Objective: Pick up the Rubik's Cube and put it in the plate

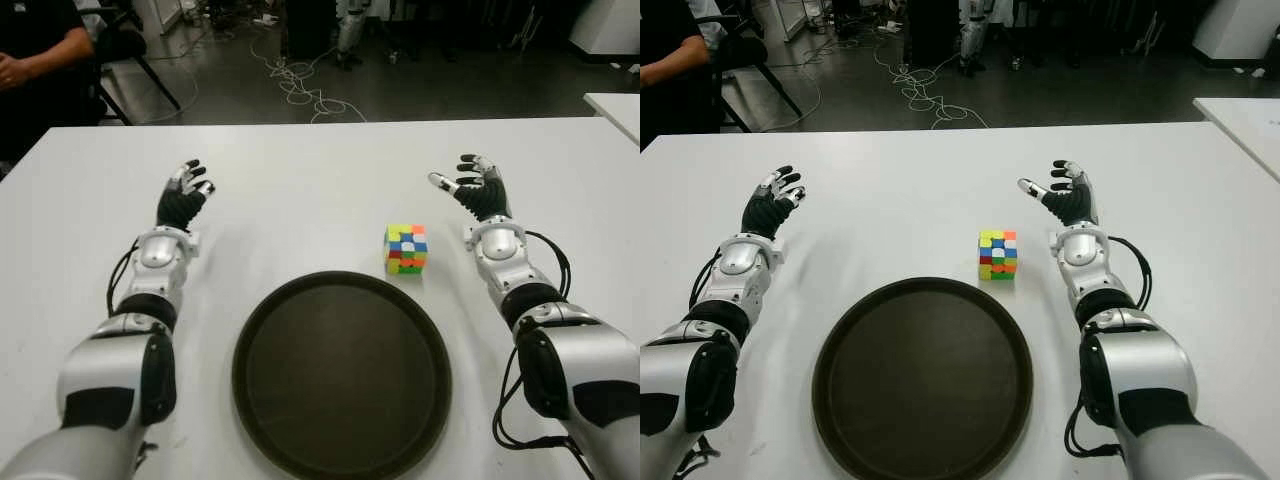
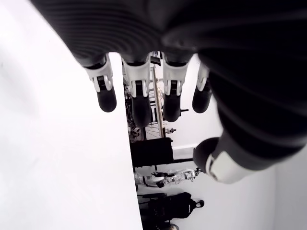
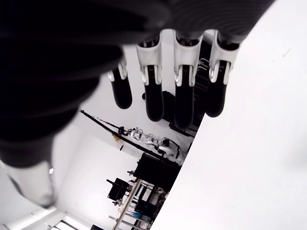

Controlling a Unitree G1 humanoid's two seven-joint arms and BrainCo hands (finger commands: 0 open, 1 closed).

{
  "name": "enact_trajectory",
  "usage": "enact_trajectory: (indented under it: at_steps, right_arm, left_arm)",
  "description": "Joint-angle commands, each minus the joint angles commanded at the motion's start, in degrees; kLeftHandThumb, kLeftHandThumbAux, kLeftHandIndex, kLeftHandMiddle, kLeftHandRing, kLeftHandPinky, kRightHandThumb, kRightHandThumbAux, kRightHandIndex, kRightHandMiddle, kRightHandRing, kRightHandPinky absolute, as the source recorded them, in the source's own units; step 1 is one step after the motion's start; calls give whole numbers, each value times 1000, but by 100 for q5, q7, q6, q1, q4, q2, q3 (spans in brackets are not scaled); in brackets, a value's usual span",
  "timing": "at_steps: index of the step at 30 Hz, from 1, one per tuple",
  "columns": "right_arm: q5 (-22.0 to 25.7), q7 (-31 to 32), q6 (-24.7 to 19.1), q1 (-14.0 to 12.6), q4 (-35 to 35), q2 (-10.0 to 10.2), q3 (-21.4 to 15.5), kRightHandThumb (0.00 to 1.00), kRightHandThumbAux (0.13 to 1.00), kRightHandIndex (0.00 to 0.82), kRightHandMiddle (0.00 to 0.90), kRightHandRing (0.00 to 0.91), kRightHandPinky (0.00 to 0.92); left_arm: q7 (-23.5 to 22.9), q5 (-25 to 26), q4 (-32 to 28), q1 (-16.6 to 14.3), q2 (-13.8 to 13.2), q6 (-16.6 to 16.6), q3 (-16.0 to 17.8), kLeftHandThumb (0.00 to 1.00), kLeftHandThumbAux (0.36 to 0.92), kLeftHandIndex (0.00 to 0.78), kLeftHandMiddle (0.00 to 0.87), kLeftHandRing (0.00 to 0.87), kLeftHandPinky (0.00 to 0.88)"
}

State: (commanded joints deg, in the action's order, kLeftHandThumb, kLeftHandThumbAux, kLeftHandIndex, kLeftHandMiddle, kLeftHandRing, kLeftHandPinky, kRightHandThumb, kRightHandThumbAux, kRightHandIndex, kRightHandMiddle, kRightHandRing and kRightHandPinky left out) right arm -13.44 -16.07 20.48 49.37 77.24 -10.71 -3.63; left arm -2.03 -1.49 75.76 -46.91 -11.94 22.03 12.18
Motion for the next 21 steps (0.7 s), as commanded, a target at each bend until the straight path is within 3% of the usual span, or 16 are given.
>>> enact_trajectory:
  at_steps: [6, 13, 16, 21]
  right_arm:
    - [0, -5, -15, 7, 4, 0, 3, 89, 596, 215, 260, 289, 327]
    - [16, 30, -21, 10, 8, 3, -9, 85, 588, 202, 244, 287, 329]
    - [16, 33, -24, 8, 9, 4, -11, 84, 584, 203, 244, 286, 332]
    - [4, -22, -27, 3, 11, 1, -8, 148, 617, 243, 290, 339, 375]
  left_arm:
    - [24, -22, -4, 4, -3, 20, -21, 53, 657, 90, 155, 131, 97]
    - [130, -136, -5, 16, -29, 55, -133, 166, 606, 97, 178, 175, 170]
    - [275, -252, 0, 26, -56, 53, -225, 226, 597, 107, 193, 194, 193]
    - [517, -368, 8, 35, -68, 52, -319, 450, 583, 154, 232, 253, 273]
